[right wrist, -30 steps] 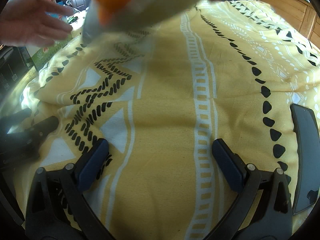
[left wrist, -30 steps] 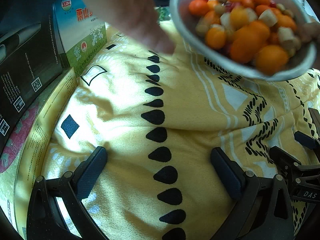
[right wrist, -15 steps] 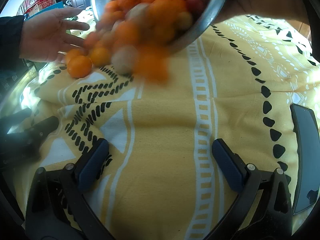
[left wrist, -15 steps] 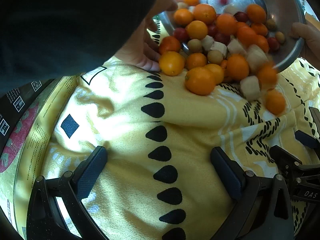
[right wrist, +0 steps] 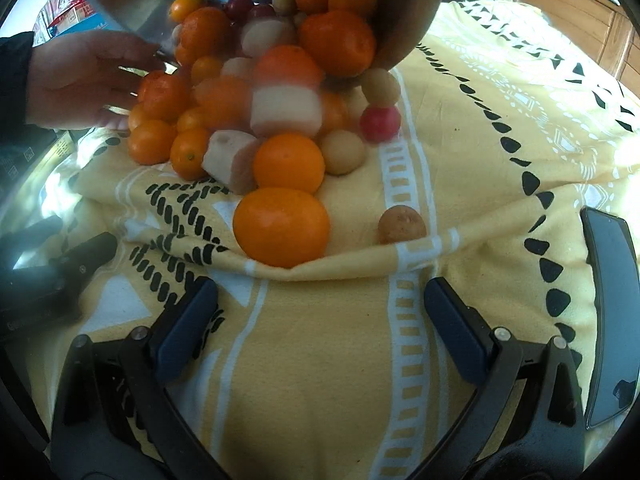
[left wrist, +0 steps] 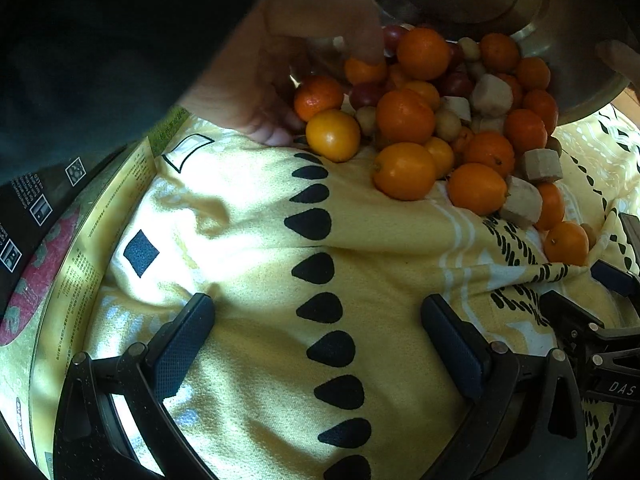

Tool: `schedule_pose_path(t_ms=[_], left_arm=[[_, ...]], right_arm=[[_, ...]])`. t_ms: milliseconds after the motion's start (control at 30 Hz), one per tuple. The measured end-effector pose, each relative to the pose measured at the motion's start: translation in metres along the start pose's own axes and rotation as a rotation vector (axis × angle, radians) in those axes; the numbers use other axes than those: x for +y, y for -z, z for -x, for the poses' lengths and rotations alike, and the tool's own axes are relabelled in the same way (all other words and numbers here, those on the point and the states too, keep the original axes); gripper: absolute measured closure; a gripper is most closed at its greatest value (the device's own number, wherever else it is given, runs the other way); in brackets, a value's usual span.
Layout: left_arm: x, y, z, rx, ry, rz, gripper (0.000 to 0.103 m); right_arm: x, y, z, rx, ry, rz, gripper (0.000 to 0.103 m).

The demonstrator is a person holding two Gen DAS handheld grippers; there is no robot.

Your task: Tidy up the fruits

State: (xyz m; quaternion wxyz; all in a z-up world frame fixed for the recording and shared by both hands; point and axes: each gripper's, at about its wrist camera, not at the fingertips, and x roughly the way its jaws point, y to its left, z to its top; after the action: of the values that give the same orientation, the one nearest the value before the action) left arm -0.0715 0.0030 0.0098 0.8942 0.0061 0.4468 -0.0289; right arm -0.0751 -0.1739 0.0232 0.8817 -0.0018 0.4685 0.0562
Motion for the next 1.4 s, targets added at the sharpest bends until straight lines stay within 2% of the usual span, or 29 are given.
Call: schedule_pose_path(t_ms=[1400], left_arm=[[-0.0005, -0.0011, -0.0033, 0.005, 0.004, 0.005, 0.000]], right_arm=[[0.0001, -0.0028, 0.0019, 0.002, 0.001, 0.002, 0.000]])
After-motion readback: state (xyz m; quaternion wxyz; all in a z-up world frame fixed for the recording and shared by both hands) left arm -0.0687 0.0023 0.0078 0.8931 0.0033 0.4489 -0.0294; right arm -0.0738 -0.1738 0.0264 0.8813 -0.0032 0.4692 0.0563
